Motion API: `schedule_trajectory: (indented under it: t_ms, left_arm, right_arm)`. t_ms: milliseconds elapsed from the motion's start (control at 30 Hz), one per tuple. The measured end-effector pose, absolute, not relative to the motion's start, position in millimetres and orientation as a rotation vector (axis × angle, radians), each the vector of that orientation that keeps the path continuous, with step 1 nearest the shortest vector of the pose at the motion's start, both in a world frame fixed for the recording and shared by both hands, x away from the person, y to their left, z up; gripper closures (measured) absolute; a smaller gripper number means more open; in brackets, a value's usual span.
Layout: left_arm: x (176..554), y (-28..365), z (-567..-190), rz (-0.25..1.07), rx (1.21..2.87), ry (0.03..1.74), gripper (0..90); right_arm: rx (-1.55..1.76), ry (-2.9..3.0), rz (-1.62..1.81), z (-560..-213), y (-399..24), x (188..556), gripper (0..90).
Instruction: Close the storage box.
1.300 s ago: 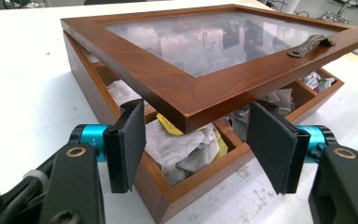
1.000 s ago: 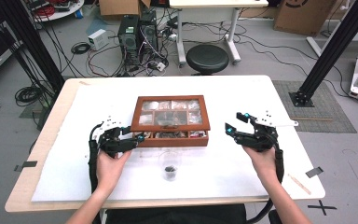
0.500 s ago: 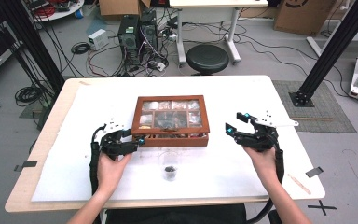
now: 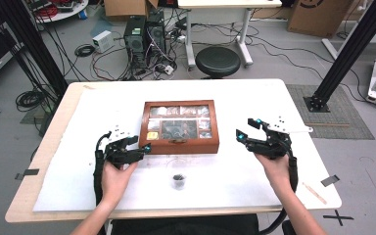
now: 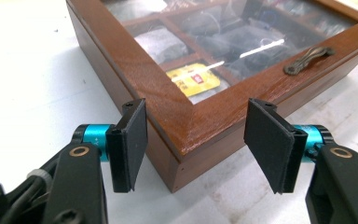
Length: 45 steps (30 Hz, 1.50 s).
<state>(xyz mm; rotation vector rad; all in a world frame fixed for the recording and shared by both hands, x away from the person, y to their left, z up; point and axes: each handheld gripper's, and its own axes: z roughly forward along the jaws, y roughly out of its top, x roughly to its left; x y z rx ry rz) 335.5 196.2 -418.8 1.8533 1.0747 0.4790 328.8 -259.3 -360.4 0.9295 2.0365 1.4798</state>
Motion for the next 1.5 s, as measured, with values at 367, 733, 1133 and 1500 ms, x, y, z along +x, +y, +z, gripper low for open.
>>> schedule_trajectory:
  t_ms: [367,733,1133,1500]
  left_arm:
    - [334.3,195.1,-424.9,0.477,1.901,1.085,40.5]
    - [331.1,197.6,-425.6,0.494,1.940,1.054,40.2]
    - [327.3,226.3,-397.5,0.633,1.817,0.961,32.3]
    - [326.9,257.8,-392.3,0.675,1.714,0.998,31.3]
  right_arm:
    - [0.931,2.039,1.479,-361.2,-259.9,328.8,36.5]
    - [0.953,2.038,1.474,-365.3,-263.4,331.2,36.5]
    - [1.041,2.011,1.422,-378.1,-280.1,334.0,34.5]
    - [1.139,1.984,1.388,-390.0,-292.3,339.6,29.8]
